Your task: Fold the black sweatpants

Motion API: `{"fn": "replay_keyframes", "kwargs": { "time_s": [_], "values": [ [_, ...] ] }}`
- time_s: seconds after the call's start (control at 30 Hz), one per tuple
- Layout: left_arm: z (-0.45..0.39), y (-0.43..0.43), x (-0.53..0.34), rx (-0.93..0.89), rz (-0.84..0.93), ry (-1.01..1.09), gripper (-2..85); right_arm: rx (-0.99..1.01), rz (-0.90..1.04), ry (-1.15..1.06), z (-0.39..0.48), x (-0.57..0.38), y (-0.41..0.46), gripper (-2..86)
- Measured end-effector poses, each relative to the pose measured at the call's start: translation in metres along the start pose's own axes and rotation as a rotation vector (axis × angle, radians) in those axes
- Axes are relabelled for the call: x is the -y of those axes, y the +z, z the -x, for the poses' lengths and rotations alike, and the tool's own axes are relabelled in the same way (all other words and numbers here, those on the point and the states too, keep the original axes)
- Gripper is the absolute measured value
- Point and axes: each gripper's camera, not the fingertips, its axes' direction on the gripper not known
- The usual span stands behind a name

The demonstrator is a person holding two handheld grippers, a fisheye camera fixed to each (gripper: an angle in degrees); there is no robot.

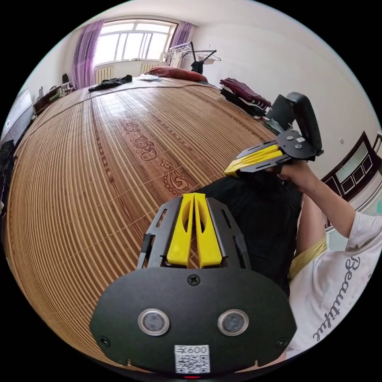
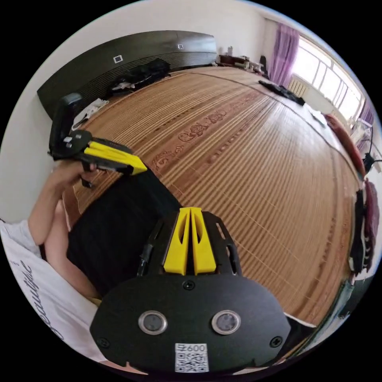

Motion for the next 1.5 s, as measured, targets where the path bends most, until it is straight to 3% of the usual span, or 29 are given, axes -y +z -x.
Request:
{"fn": "replay_keyframes", "kwargs": {
  "time_s": [0.07,0.17,0.23,0.33,0.43,0.5,0.67,0.77,0.83,0.9,0.97,1.17,1.3,1.33,1.4,1.47,1.5],
  "values": [
    [0.002,0.011,-0.009,-0.02,0.001,0.002,0.1,-0.031,-0.123,0.101,-0.019,-0.054,-0.047,-0.8],
    [0.0,0.03,-0.027,-0.013,-0.003,0.004,0.1,-0.116,-0.161,0.358,-0.046,-0.115,-0.107,-0.8],
    [-0.004,0.041,-0.04,0.006,-0.012,0.014,0.0,-0.076,-0.316,0.397,-0.028,-0.149,-0.151,-0.8],
    [-0.019,0.055,-0.064,0.074,-0.044,0.055,0.0,-0.052,-0.425,0.323,0.039,-0.163,-0.202,-0.8],
    [-0.056,0.048,-0.11,0.278,-0.104,0.279,0.1,0.006,-0.427,0.171,0.118,-0.153,-0.228,-0.8],
    [-0.07,0.023,-0.157,0.404,-0.247,0.206,0.1,0.068,-0.439,0.093,0.158,-0.149,-0.24,-0.8],
    [-0.14,0.008,-0.266,0.224,-0.457,0.061,0.2,0.079,-0.567,0.012,0.247,-0.144,-0.263,-0.8],
    [-0.196,0.049,-0.332,0.279,-0.573,0.094,0.3,0.04,-0.552,0.067,0.279,-0.138,-0.26,-0.8],
    [-0.217,0.092,-0.353,0.378,-0.503,0.151,0.3,0.009,-0.499,0.158,0.282,-0.137,-0.25,-0.8],
    [-0.201,0.166,-0.357,0.331,-0.147,0.067,0.2,0.064,-0.553,0.24,0.27,-0.147,-0.262,-0.8],
    [-0.193,0.178,-0.377,0.308,-0.243,-0.017,0.2,0.06,-0.525,0.249,0.268,-0.142,-0.284,-0.8],
    [-0.193,0.23,-0.378,0.388,-0.113,0.038,0.2,-0.012,-0.46,0.228,0.287,-0.106,-0.349,-0.8],
    [-0.189,0.251,-0.379,0.425,-0.06,0.019,0.5,0.096,-0.634,0.314,0.26,-0.087,-0.413,-0.8],
    [-0.188,0.247,-0.379,0.434,-0.089,-0.014,0.5,0.126,-0.647,0.343,0.247,-0.07,-0.428,-0.8],
    [-0.188,0.232,-0.395,0.374,-0.404,-0.046,0.6,0.172,-0.616,0.329,0.232,-0.032,-0.443,-0.8],
    [-0.185,0.244,-0.401,0.305,-0.529,0.011,0.7,0.247,-0.5,0.232,0.223,0.028,-0.442,-0.8],
    [-0.18,0.266,-0.399,0.31,-0.47,0.024,0.7,0.251,-0.457,0.217,0.222,0.042,-0.439,-0.8]
  ]
}}
